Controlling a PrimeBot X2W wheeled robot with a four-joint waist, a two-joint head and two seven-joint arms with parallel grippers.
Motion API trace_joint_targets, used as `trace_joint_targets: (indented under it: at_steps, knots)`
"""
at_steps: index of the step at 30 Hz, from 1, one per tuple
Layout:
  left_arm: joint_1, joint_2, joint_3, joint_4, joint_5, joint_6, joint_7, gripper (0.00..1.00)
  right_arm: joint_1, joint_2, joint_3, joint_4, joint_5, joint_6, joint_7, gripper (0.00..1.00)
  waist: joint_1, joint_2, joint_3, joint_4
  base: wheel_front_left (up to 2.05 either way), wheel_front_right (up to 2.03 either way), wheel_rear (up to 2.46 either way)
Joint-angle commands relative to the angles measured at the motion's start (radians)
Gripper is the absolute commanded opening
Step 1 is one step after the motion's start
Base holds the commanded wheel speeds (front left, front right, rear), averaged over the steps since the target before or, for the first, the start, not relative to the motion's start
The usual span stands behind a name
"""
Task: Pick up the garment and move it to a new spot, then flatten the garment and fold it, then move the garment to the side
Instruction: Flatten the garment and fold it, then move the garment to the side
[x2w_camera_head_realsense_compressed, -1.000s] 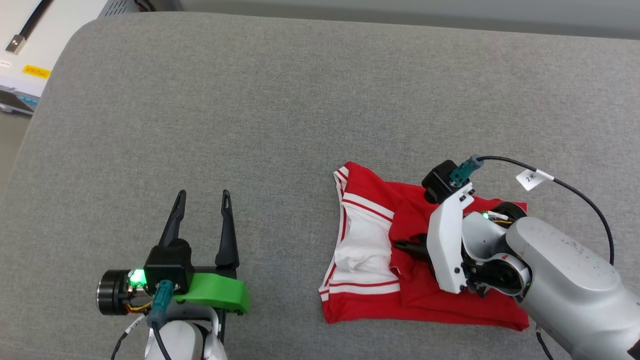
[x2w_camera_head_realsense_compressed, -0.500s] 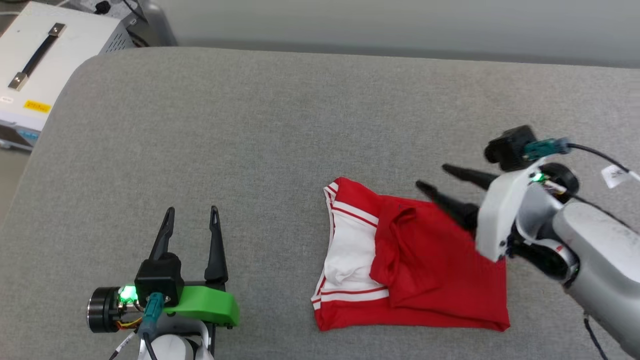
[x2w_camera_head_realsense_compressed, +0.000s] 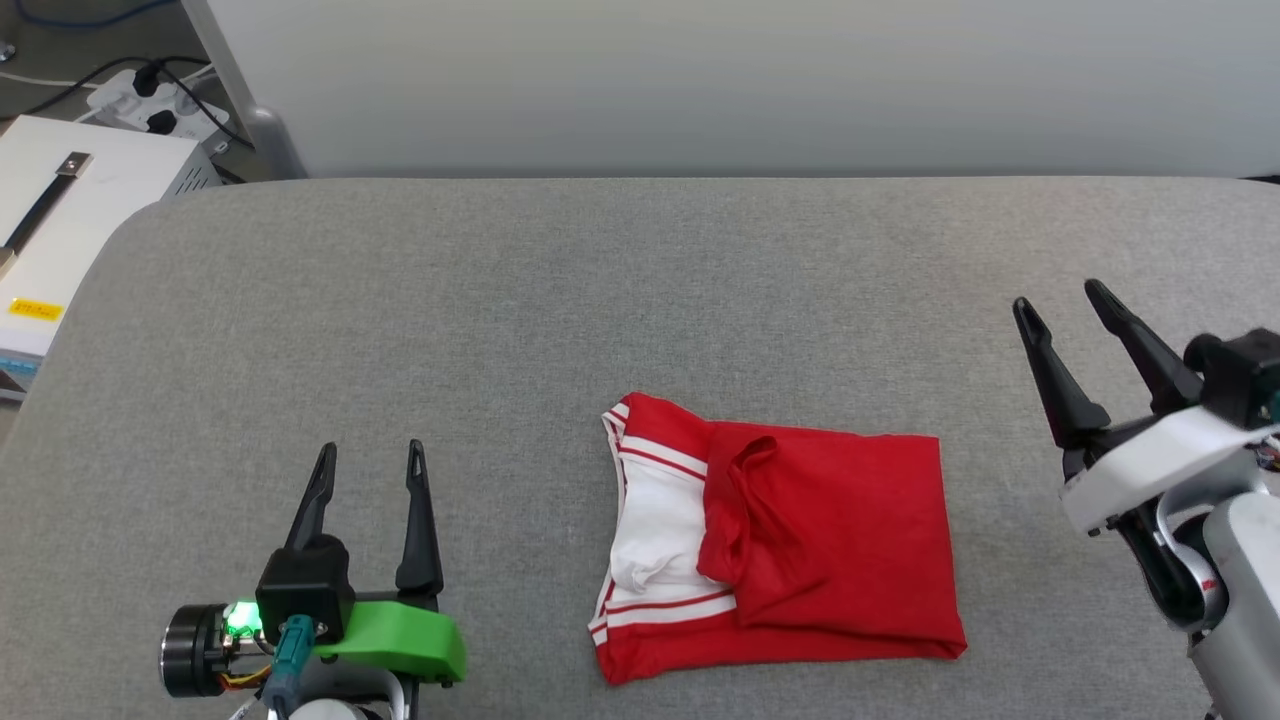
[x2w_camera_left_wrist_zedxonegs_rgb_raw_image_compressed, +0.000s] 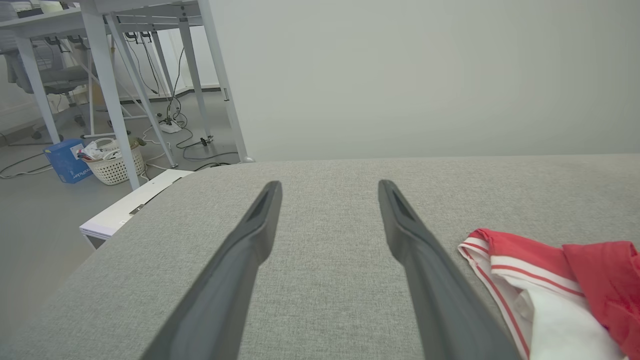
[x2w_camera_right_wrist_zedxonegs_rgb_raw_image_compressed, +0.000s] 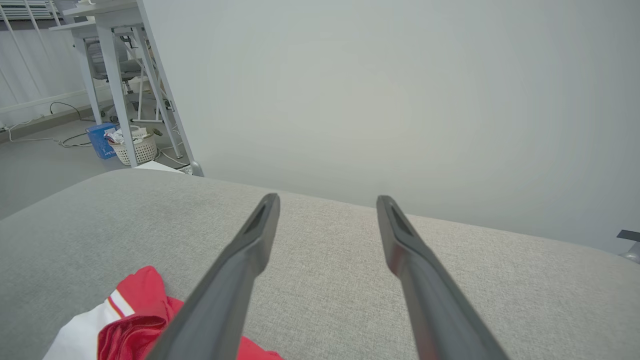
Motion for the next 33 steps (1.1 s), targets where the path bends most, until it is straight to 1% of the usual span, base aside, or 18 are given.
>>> trace_joint_targets:
  at_steps: [1, 4, 8, 14, 20, 21, 23, 26, 29, 32, 33]
  knots:
    - [0.021, 0.001, 0.002, -0.003, 0.008, -0.005, -0.006, 1.00, 0.040, 0.024, -0.035, -0.014, -0.028, -0.001, -0.011, 1.00, 0.0000, -0.0001, -0.014, -0.012, 0.00, 0.00, 0.00]
    - [0.038, 0.000, 0.003, -0.006, 0.010, -0.005, -0.006, 1.00, 0.124, 0.080, -0.116, -0.054, -0.092, -0.001, -0.022, 1.00, 0.0000, -0.0001, -0.027, -0.021, 0.00, 0.00, 0.00]
    - [0.059, 0.000, 0.002, -0.013, 0.012, -0.007, -0.006, 1.00, 0.225, 0.152, -0.196, -0.115, -0.144, -0.001, -0.029, 1.00, 0.0000, -0.0001, -0.040, -0.026, 0.00, 0.00, 0.00]
    - [0.080, 0.000, -0.003, -0.022, 0.015, -0.010, -0.006, 1.00, 0.348, 0.222, -0.262, -0.191, -0.215, -0.001, -0.031, 1.00, 0.0000, -0.0001, -0.047, -0.024, 0.00, 0.00, 0.00]
    - [0.093, -0.003, -0.006, -0.026, 0.013, -0.010, -0.006, 1.00, 0.420, 0.261, -0.285, -0.226, -0.249, -0.001, -0.024, 1.00, 0.0000, -0.0001, -0.049, -0.018, 0.00, 0.00, 0.00]
    - [0.098, -0.004, -0.007, -0.024, 0.010, -0.010, -0.006, 1.00, 0.440, 0.273, -0.291, -0.243, -0.271, -0.001, -0.015, 1.00, 0.0000, -0.0001, -0.051, -0.013, 0.00, 0.00, 0.00]
    - [0.098, -0.003, -0.006, -0.024, 0.011, -0.011, -0.006, 1.00, 0.437, 0.274, -0.295, -0.248, -0.277, -0.001, -0.011, 1.00, 0.0000, -0.0001, -0.052, -0.011, 0.00, 0.00, 0.00]
    - [0.097, -0.002, -0.005, -0.024, 0.011, -0.010, -0.006, 1.00, 0.417, 0.259, -0.294, -0.265, -0.301, -0.001, -0.013, 1.00, 0.0000, -0.0001, -0.050, -0.010, 0.00, 0.00, 0.00]
    - [0.093, -0.002, -0.005, -0.025, 0.011, -0.010, -0.006, 1.00, 0.364, 0.243, -0.298, -0.298, -0.322, -0.001, -0.020, 1.00, 0.0000, -0.0001, -0.042, -0.009, 0.00, 0.00, 0.00]
    - [0.082, -0.002, -0.006, -0.027, 0.012, -0.011, -0.006, 1.00, 0.297, 0.218, -0.294, -0.316, -0.319, -0.001, -0.013, 1.00, 0.0000, -0.0001, -0.030, -0.005, 0.00, 0.00, 0.00]
    - [0.060, -0.004, -0.011, -0.028, 0.014, -0.014, -0.006, 1.00, 0.194, 0.144, -0.274, -0.313, -0.323, -0.001, 0.064, 1.00, 0.0000, -0.0001, -0.010, 0.004, 0.00, 0.00, 0.00]
